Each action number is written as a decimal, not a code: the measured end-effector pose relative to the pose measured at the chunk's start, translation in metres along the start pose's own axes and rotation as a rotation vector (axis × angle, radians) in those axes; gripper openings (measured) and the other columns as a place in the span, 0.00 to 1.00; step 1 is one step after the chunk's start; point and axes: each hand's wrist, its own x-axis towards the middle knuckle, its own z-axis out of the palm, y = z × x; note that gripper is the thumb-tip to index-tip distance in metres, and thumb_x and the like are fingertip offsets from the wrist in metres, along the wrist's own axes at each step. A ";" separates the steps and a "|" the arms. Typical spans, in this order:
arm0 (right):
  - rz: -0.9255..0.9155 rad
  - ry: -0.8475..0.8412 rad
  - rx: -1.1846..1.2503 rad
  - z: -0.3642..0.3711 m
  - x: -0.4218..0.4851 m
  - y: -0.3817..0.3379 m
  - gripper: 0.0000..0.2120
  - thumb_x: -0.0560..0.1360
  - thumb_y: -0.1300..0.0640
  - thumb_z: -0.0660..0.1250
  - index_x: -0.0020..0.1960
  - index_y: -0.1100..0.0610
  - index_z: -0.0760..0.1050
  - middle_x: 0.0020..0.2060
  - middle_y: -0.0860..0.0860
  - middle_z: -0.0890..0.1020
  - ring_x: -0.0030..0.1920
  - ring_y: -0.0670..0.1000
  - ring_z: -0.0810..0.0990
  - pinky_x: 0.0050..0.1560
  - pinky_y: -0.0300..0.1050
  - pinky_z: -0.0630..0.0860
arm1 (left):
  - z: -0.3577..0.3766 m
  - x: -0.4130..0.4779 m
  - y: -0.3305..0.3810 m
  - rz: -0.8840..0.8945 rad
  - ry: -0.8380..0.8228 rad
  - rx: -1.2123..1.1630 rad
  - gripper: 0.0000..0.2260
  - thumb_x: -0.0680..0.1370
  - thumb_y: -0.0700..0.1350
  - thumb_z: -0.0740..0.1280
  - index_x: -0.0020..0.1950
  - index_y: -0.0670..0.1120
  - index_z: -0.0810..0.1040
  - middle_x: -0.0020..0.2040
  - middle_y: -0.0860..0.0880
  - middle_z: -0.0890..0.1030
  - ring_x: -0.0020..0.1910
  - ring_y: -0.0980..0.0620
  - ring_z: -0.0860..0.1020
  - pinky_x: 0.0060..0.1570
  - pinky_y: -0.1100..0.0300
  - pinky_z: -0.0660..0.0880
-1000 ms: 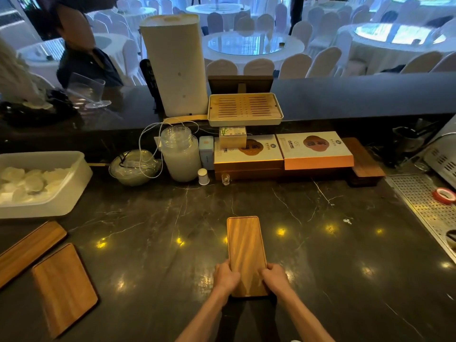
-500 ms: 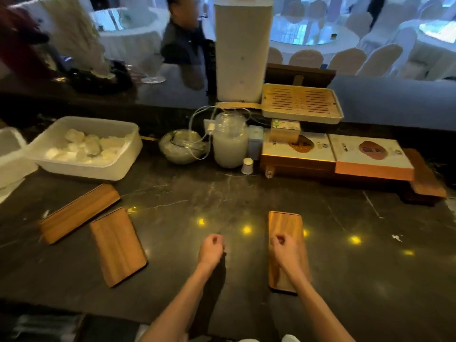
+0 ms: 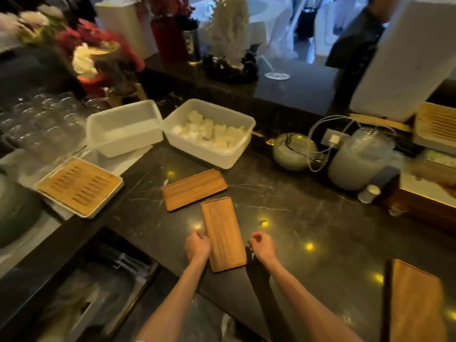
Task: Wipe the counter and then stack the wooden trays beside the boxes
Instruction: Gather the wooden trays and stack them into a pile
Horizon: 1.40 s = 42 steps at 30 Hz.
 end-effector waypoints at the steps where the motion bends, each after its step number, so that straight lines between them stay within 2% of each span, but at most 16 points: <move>1: 0.004 -0.008 -0.034 0.010 0.002 -0.003 0.14 0.78 0.59 0.63 0.61 0.61 0.78 0.58 0.57 0.82 0.59 0.56 0.80 0.62 0.50 0.75 | -0.002 0.005 -0.006 -0.020 -0.037 0.012 0.11 0.80 0.42 0.60 0.60 0.40 0.76 0.60 0.39 0.79 0.60 0.40 0.76 0.60 0.50 0.74; 6: 0.057 -0.072 -0.047 0.034 0.003 -0.004 0.15 0.77 0.61 0.62 0.62 0.60 0.77 0.57 0.57 0.82 0.58 0.56 0.79 0.59 0.48 0.74 | 0.005 0.011 -0.017 -0.100 -0.234 -0.150 0.13 0.78 0.38 0.64 0.62 0.38 0.74 0.60 0.38 0.78 0.59 0.41 0.77 0.61 0.47 0.76; 8: 0.090 -0.074 -0.024 0.032 0.003 0.000 0.14 0.76 0.62 0.64 0.61 0.61 0.78 0.56 0.56 0.82 0.59 0.56 0.79 0.57 0.45 0.74 | 0.008 0.009 -0.019 -0.143 -0.252 -0.206 0.13 0.77 0.34 0.65 0.61 0.37 0.74 0.57 0.38 0.79 0.54 0.42 0.78 0.56 0.47 0.78; 9: 0.113 -0.079 -0.010 0.029 0.004 0.001 0.14 0.75 0.64 0.64 0.59 0.62 0.78 0.55 0.56 0.82 0.58 0.56 0.79 0.55 0.44 0.74 | 0.009 0.009 -0.020 -0.164 -0.275 -0.235 0.13 0.76 0.32 0.65 0.61 0.37 0.73 0.55 0.38 0.79 0.52 0.43 0.77 0.50 0.49 0.79; 11: 0.160 -0.077 0.037 0.018 0.005 0.008 0.12 0.72 0.69 0.65 0.53 0.62 0.79 0.48 0.56 0.81 0.53 0.55 0.79 0.48 0.42 0.74 | 0.013 0.004 -0.021 -0.178 -0.327 -0.261 0.15 0.75 0.29 0.63 0.61 0.35 0.72 0.52 0.39 0.77 0.49 0.45 0.76 0.39 0.55 0.77; 12: 0.175 -0.077 0.066 0.009 0.004 0.013 0.10 0.70 0.72 0.64 0.47 0.61 0.78 0.43 0.55 0.80 0.48 0.55 0.79 0.43 0.42 0.73 | 0.017 -0.001 -0.020 -0.171 -0.342 -0.245 0.15 0.75 0.28 0.63 0.61 0.35 0.72 0.51 0.39 0.77 0.48 0.46 0.76 0.36 0.58 0.76; 14: 0.191 -0.091 0.105 -0.014 -0.001 0.023 0.13 0.69 0.74 0.64 0.39 0.57 0.72 0.35 0.52 0.75 0.37 0.53 0.76 0.34 0.42 0.71 | 0.029 -0.013 -0.015 -0.143 -0.371 -0.211 0.14 0.75 0.27 0.62 0.59 0.36 0.73 0.50 0.40 0.77 0.47 0.47 0.76 0.33 0.60 0.73; 20: 0.204 0.029 0.228 -0.131 -0.023 0.088 0.11 0.71 0.75 0.62 0.45 0.60 0.71 0.30 0.53 0.73 0.29 0.50 0.71 0.30 0.43 0.67 | 0.117 -0.091 0.034 0.049 -0.510 -0.073 0.10 0.75 0.29 0.62 0.51 0.41 0.70 0.44 0.43 0.76 0.39 0.50 0.75 0.35 0.58 0.74; 22: 0.220 0.126 0.276 -0.176 -0.034 0.119 0.11 0.72 0.74 0.62 0.50 0.62 0.74 0.31 0.55 0.73 0.29 0.51 0.70 0.30 0.43 0.65 | 0.157 -0.129 0.053 0.146 -0.562 -0.014 0.09 0.75 0.29 0.61 0.50 0.41 0.69 0.44 0.42 0.75 0.38 0.48 0.74 0.37 0.55 0.74; 25: 0.227 0.258 0.315 -0.239 -0.055 0.171 0.12 0.71 0.72 0.63 0.52 0.64 0.77 0.37 0.57 0.77 0.34 0.51 0.73 0.31 0.41 0.68 | 0.215 -0.188 0.073 0.274 -0.651 0.066 0.09 0.75 0.29 0.63 0.50 0.40 0.68 0.47 0.40 0.74 0.44 0.45 0.75 0.45 0.49 0.75; 27: 0.252 0.343 0.361 -0.274 -0.071 0.209 0.11 0.71 0.72 0.64 0.51 0.63 0.76 0.40 0.57 0.78 0.39 0.51 0.75 0.36 0.41 0.71 | 0.251 -0.227 0.078 0.333 -0.694 0.127 0.09 0.76 0.29 0.63 0.50 0.41 0.68 0.47 0.41 0.75 0.46 0.45 0.75 0.50 0.47 0.77; 29: 0.278 0.413 0.394 -0.297 -0.082 0.245 0.11 0.70 0.71 0.66 0.52 0.65 0.78 0.45 0.58 0.79 0.46 0.53 0.76 0.47 0.44 0.73 | 0.277 -0.259 0.077 0.379 -0.693 0.189 0.08 0.76 0.31 0.62 0.48 0.43 0.68 0.44 0.43 0.75 0.44 0.46 0.75 0.49 0.47 0.78; 31: 0.304 0.444 0.393 -0.311 -0.096 0.277 0.12 0.70 0.69 0.68 0.53 0.63 0.79 0.47 0.56 0.81 0.50 0.53 0.78 0.49 0.44 0.74 | 0.299 -0.286 0.070 0.421 -0.695 0.232 0.07 0.75 0.32 0.61 0.46 0.44 0.68 0.42 0.45 0.74 0.43 0.47 0.73 0.49 0.47 0.77; 35: 0.293 0.476 0.428 -0.317 -0.109 0.319 0.11 0.71 0.69 0.67 0.52 0.62 0.78 0.43 0.54 0.81 0.47 0.52 0.79 0.44 0.41 0.73 | 0.324 -0.311 0.058 0.473 -0.686 0.307 0.06 0.76 0.34 0.62 0.47 0.44 0.70 0.44 0.45 0.75 0.45 0.47 0.74 0.53 0.48 0.77; 39: 0.273 0.502 0.436 -0.311 -0.110 0.333 0.09 0.73 0.70 0.63 0.48 0.59 0.75 0.40 0.54 0.80 0.45 0.53 0.79 0.44 0.43 0.74 | 0.330 -0.325 0.050 0.482 -0.651 0.320 0.07 0.75 0.34 0.65 0.43 0.46 0.71 0.40 0.49 0.75 0.42 0.50 0.75 0.50 0.51 0.78; 42: 0.283 0.499 0.386 -0.306 -0.112 0.339 0.09 0.72 0.70 0.65 0.46 0.57 0.75 0.37 0.50 0.79 0.44 0.52 0.79 0.44 0.45 0.75 | 0.328 -0.328 0.045 0.503 -0.627 0.320 0.10 0.74 0.35 0.67 0.40 0.49 0.71 0.40 0.49 0.77 0.43 0.48 0.78 0.48 0.51 0.79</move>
